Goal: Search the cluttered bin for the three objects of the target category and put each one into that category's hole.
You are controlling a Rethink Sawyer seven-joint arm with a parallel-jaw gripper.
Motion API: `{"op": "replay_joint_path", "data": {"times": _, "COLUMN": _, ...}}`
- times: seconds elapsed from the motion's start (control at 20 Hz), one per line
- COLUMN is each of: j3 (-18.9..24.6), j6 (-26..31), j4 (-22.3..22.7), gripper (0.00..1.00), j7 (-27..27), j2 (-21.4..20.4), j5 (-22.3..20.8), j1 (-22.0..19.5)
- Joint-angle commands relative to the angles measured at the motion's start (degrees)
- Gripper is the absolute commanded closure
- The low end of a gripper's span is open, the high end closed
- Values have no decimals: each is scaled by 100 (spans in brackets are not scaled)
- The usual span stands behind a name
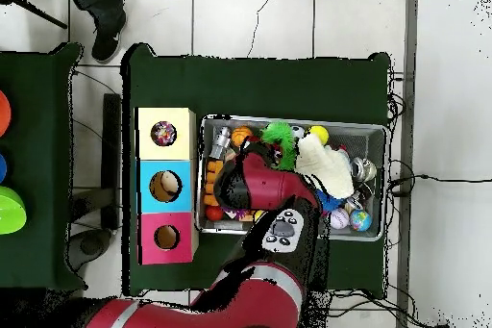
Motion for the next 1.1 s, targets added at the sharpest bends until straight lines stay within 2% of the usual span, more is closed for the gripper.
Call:
{"op": "replay_joint_path", "data": {"times": 0.05, "j3": -576, "j6": -499, "j4": -421, "gripper": 0, "j7": 811, "j2": 432, "j5": 410, "j1": -162}}
{"op": "replay_joint_path", "data": {"times": 0.45, "j3": -295, "j6": -569, "j4": -628, "gripper": 0, "j7": 664, "j2": 469, "j5": 225, "j1": -476}}
{"op": "replay_joint_path", "data": {"times": 0.9, "j3": -222, "j6": -299, "j4": -582, "gripper": 0, "j7": 632, "j2": 363, "j5": 153, "j1": -515}}
{"op": "replay_joint_path", "data": {"times": 0.95, "j3": -138, "j6": -124, "j4": -536, "gripper": 0, "j7": 556, "j2": 258, "j5": 55, "j1": -552}}
{"op": "replay_joint_path", "data": {"times": 1.1, "j3": 526, "j6": 872, "j4": -79, "gripper": 0, "j7": 190, "j2": -340, "j5": -244, "j1": -855}}
